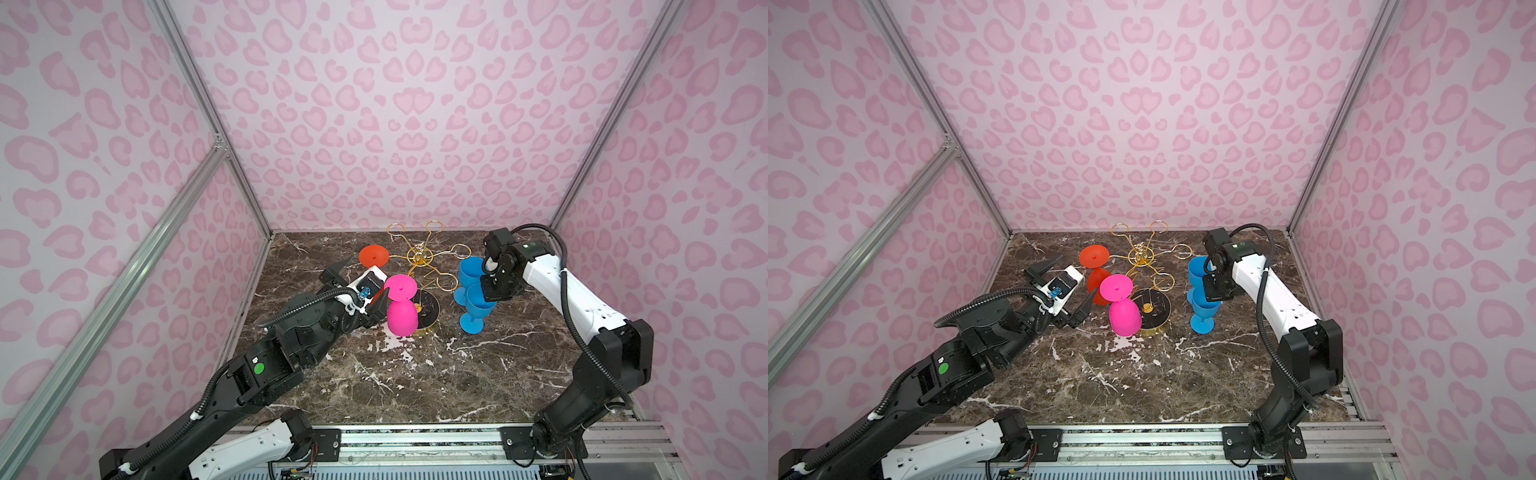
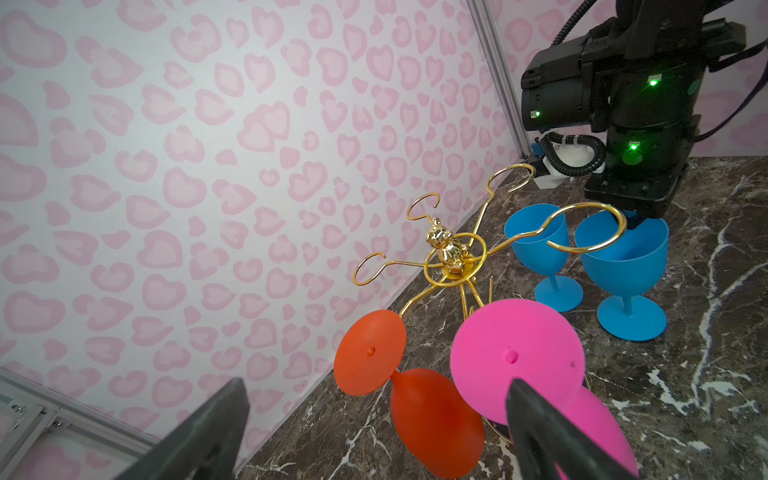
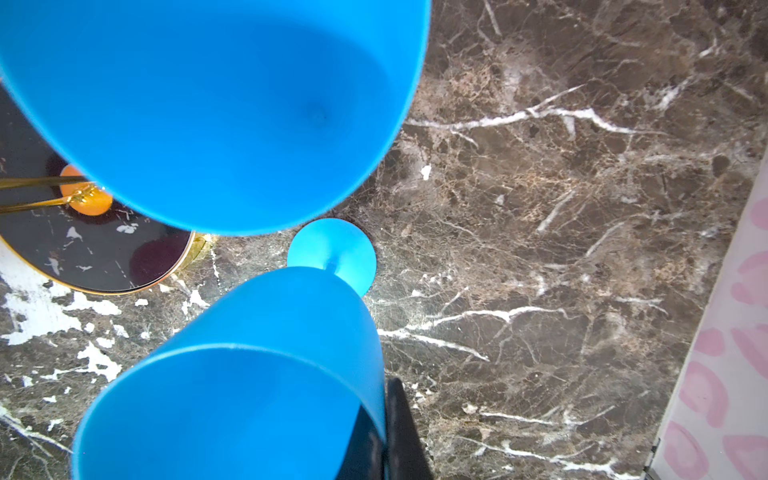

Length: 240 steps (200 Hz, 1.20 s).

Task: Take the wine glass off the wine glass rack
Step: Place the wine glass at the center of the table.

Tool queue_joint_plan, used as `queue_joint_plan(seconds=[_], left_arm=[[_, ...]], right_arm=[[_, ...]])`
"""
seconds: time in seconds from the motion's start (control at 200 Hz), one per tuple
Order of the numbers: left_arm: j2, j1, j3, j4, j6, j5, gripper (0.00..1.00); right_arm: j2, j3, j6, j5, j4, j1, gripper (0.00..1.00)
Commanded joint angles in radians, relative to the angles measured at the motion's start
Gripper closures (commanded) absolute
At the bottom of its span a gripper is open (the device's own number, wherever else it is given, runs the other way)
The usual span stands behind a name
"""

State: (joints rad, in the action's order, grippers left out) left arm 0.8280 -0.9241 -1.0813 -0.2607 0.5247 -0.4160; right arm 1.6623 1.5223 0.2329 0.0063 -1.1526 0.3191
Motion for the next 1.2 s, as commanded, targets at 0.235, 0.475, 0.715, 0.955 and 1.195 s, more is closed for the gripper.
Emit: queue_joint_plan(seconds=[0.235, 0.475, 0.715, 0.955, 1.195], left_arm=[[-0.005, 0.001, 0.000, 0.001, -0.005, -0.003, 0.02], [-0.004, 0.001, 0.001, -0.001, -0.008, -0.003, 0.02], [-0.002, 0.001, -0.004, -0.016, -0.017, 0.002, 0.02], [-0.001, 0.001, -0.004, -0.018, -0.015, 0.002, 0.02], [-0.003, 0.001, -0.004, -0.018, -0.018, 0.003, 0.02]], right_arm=[[0.010, -0.002, 0.008, 0.006, 0.004, 0.006, 1.00], [0.009, -0.002, 0.008, 0.012, 0.002, 0.006, 1.00], [0.007, -0.002, 0.009, 0.015, 0.001, 0.007, 1.00], [0.008, -0.001, 0.007, 0.018, -0.009, 0.006, 1.00], [0.013, 0.000, 0.008, 0.014, -0.010, 0.007, 0.96]])
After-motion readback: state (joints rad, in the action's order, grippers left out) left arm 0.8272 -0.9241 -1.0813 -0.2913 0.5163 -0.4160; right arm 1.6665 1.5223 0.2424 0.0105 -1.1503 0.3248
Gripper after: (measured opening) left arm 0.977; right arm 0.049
